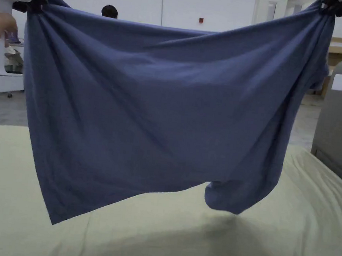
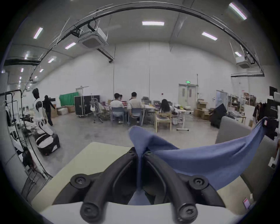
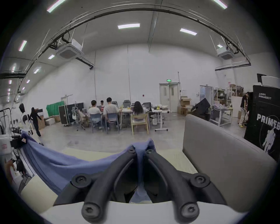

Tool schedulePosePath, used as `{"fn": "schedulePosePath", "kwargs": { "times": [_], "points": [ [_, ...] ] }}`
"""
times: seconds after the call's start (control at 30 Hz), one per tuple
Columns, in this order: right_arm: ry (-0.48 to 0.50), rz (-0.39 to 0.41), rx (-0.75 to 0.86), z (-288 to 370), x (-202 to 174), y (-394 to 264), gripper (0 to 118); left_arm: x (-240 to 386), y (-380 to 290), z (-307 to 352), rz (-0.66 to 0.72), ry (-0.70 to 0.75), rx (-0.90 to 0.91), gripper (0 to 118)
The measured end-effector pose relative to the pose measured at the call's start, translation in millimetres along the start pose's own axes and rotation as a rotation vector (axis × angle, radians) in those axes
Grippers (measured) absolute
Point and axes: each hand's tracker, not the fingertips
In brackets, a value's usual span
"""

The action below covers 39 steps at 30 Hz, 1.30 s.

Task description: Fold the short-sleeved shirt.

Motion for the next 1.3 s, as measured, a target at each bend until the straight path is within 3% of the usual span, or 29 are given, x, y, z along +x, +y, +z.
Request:
{"fn": "schedulePosePath", "kwargs": {
  "times": [0.23, 0.43, 0.57, 0.77, 0.9, 1.0, 1.1, 1.3],
  "points": [
    [-0.037, 0.017, -0.105, -95.9, -3.0, -109.7, 6, 2.5, -112.5, -112.4, 0.076, -0.002, -0.179, 3],
    [-0.043, 0.038, -0.227, -114.4, -15.8, -190.8, 6, 7.2, -180.9, -168.4, 0.077, -0.015, -0.296, 3],
    [-0.034, 0.058, -0.253, -112.8, -12.2, -212.1, 6, 14.1, -204.3, -140.9, 0.069, -0.027, -0.302, 3],
    [0.083, 0.063, -0.272, -75.4, 16.9, -270.3, 6, 0.6, -264.0, -67.9, -0.055, -0.134, -0.33, 3],
    [0.184, 0.032, -0.287, -10.5, 35.7, -322.6, 6, -12.2, -316.9, -13.4, -0.096, -0.199, -0.36, 3],
    [0.218, -0.007, -0.316, 49.1, 46.9, -363.3, 6, -18.5, -351.2, 41.7, -0.038, -0.246, -0.379, 3],
    [0.258, -0.08, -0.381, 109.6, 56.2, -402.2, 6, -20.1, -382.3, 91.7, -0.083, -0.198, -0.366, 3],
    [0.217, -0.103, -0.426, 217.6, 77.3, -469.5, 6, -20.4, -423.3, 181.8, -0.159, -0.205, -0.446, 3]
  ]
}}
